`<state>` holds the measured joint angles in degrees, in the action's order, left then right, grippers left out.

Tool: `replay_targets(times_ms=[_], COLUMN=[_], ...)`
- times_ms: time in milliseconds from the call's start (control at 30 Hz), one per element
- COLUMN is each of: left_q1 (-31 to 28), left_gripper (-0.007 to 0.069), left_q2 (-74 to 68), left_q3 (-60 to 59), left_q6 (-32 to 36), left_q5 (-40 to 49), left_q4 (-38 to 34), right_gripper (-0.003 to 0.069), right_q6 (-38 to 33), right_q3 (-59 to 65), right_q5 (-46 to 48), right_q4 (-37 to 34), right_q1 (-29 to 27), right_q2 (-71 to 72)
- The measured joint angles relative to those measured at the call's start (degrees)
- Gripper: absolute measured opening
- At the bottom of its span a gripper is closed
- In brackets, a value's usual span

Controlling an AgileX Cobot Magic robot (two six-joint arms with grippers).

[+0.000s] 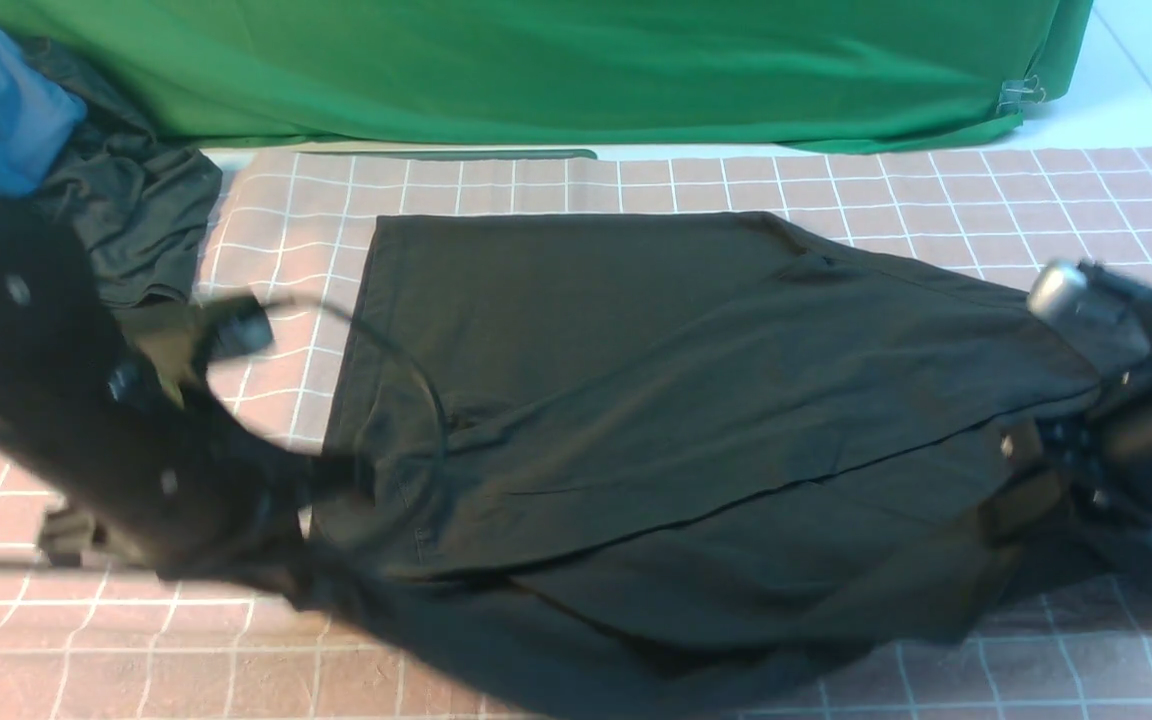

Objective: Fold a long-sleeved shirt over a pink coffee tablecloth.
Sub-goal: 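Grasp the near edge of the shirt at its hem and shoulder corners, then fold the black garment in half by bringing its near edge over to the far edge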

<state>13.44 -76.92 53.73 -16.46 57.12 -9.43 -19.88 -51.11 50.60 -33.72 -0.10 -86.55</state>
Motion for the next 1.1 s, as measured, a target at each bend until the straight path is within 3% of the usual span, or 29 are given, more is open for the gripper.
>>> replay_targets(times_ms=[467,933,1033,1100], left_q1=[-10.5,-11.8,-11.8,-11.8], left_gripper=[0.0029,0.0029,0.0029,0.0029], left_q2=[-16.9,-34.8,-36.7,-38.3], left_q3=[19.8,39.3,40.9,42.1], left_q6=[1.1,-3.0,-3.7,-3.7], left_q5=[1.4,1.5,0.9,1.0], left_q4=[-7.0,-7.7,-7.6,-7.6], right_gripper=[0.0069,0.0071,0.0096,0.0181], right_q6=[8.0,13.1,13.4,13.5], right_q3=[-26.4,-45.7,-46.2,-46.2], right_q5=[10.0,10.5,8.8,6.6], right_q4=[2.5,2.3,2.3,2.3], right_q1=[0.0,-1.9,-1.9,-1.9], right_q2=[-18.9,-34.5,-36.3,-37.6])
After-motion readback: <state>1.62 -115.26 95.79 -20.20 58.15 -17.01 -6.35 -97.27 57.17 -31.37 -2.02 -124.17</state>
